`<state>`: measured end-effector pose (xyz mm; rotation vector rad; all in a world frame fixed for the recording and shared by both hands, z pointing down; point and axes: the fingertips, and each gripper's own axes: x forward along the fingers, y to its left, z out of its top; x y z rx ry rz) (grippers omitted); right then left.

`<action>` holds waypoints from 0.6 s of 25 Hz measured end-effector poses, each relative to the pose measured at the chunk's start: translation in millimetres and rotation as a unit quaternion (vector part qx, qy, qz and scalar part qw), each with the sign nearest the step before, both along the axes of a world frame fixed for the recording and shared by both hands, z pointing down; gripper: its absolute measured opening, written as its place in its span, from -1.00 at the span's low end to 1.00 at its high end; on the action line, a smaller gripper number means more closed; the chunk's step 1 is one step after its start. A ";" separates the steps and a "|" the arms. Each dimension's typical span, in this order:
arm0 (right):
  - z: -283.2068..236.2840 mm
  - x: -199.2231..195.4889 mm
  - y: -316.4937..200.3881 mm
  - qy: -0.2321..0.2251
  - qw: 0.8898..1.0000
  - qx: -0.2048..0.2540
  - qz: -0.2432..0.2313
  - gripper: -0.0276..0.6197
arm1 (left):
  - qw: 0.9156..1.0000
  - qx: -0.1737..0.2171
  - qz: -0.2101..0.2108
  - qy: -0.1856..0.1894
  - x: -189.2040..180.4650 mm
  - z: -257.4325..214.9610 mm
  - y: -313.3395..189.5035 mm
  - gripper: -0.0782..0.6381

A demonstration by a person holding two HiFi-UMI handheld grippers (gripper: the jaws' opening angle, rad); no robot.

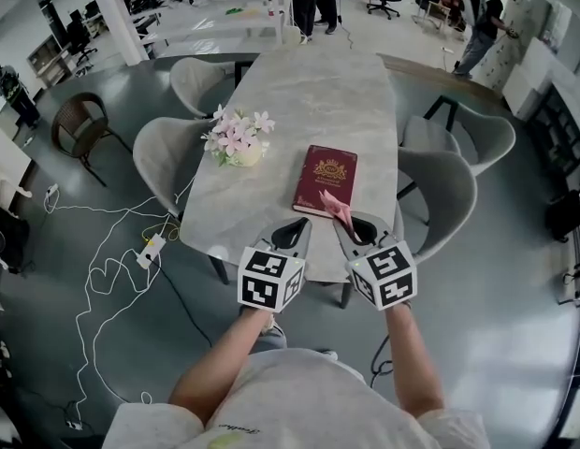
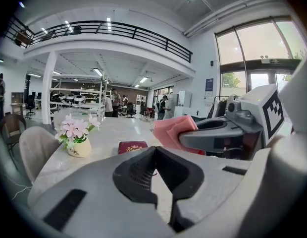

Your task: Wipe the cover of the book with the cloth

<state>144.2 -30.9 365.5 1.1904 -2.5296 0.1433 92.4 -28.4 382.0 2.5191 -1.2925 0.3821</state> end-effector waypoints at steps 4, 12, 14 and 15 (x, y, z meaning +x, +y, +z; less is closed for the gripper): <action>-6.6 10.3 9.0 -0.025 0.999 0.010 0.019 -0.86 | 1.000 0.006 -0.002 0.000 3.1 -4.9 8.8 -0.76; -7.2 18.4 24.6 -0.043 0.998 0.014 0.035 -0.86 | 1.000 0.009 -0.006 -0.005 3.5 -8.2 25.4 -0.76; -7.4 19.2 26.1 -0.045 0.998 0.014 0.036 -0.86 | 1.000 0.008 -0.007 -0.007 3.3 -7.4 27.5 -0.76; -7.9 19.5 27.2 -0.046 0.998 0.015 0.036 -0.86 | 1.000 0.008 -0.007 -0.008 3.6 -7.1 28.5 -0.76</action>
